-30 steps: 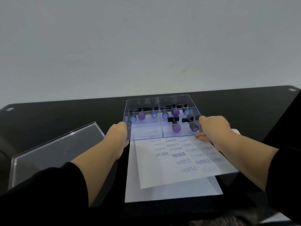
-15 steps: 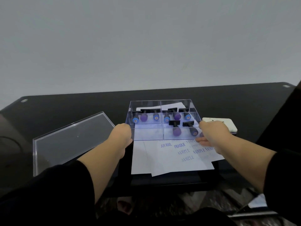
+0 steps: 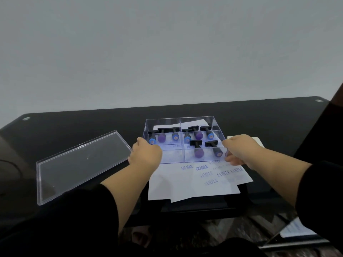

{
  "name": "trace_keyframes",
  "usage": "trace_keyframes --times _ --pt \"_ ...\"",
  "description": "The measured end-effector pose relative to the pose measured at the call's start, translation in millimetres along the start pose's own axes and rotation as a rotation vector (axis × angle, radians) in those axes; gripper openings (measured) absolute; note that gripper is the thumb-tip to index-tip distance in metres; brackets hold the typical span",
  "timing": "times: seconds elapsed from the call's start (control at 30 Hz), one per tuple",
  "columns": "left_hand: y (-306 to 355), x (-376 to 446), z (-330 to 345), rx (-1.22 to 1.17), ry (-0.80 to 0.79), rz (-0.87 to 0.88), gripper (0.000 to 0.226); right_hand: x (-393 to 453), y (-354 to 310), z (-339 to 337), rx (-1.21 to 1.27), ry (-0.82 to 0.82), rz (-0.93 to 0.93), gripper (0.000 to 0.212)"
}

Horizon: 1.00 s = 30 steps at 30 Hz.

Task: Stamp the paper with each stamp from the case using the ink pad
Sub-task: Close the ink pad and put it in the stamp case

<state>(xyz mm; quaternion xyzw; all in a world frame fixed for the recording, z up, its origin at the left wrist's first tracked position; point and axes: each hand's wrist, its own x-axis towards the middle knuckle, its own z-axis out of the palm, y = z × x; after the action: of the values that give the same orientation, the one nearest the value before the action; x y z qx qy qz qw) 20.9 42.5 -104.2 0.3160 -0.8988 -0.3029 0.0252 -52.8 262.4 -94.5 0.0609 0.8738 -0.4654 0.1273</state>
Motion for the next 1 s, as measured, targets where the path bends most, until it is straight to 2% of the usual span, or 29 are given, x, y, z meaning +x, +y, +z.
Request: trace_keyframes --times 0.07,0.17,0.27,0.4,0.5,0.67,1.0 --pt "12 -5 3 0.107 0.033 0.124 0.053 5 -6 -9 -0.137 0.009 -0.039 0.029" --pt "37 -12 6 0.17 -0.043 0.37 0.054 12 -14 -28 -0.396 0.05 -0.172 0.026" --pt "59 -13 17 0.253 -0.16 0.569 0.053 23 -11 -49 -0.617 0.028 -0.303 0.042" --pt "83 -5 38 0.433 -0.191 0.765 0.053 36 -1 -70 -0.929 -0.132 -0.318 0.068" --pt "92 4 50 0.526 -0.181 0.804 0.054 45 5 -79 -1.098 -0.211 -0.266 0.078" --pt "92 14 62 0.57 -0.223 0.772 0.054 66 16 -83 -1.219 -0.297 -0.2 0.096" --pt "85 17 67 0.561 -0.257 0.749 0.053 76 16 -79 -1.257 -0.318 -0.258 0.092"
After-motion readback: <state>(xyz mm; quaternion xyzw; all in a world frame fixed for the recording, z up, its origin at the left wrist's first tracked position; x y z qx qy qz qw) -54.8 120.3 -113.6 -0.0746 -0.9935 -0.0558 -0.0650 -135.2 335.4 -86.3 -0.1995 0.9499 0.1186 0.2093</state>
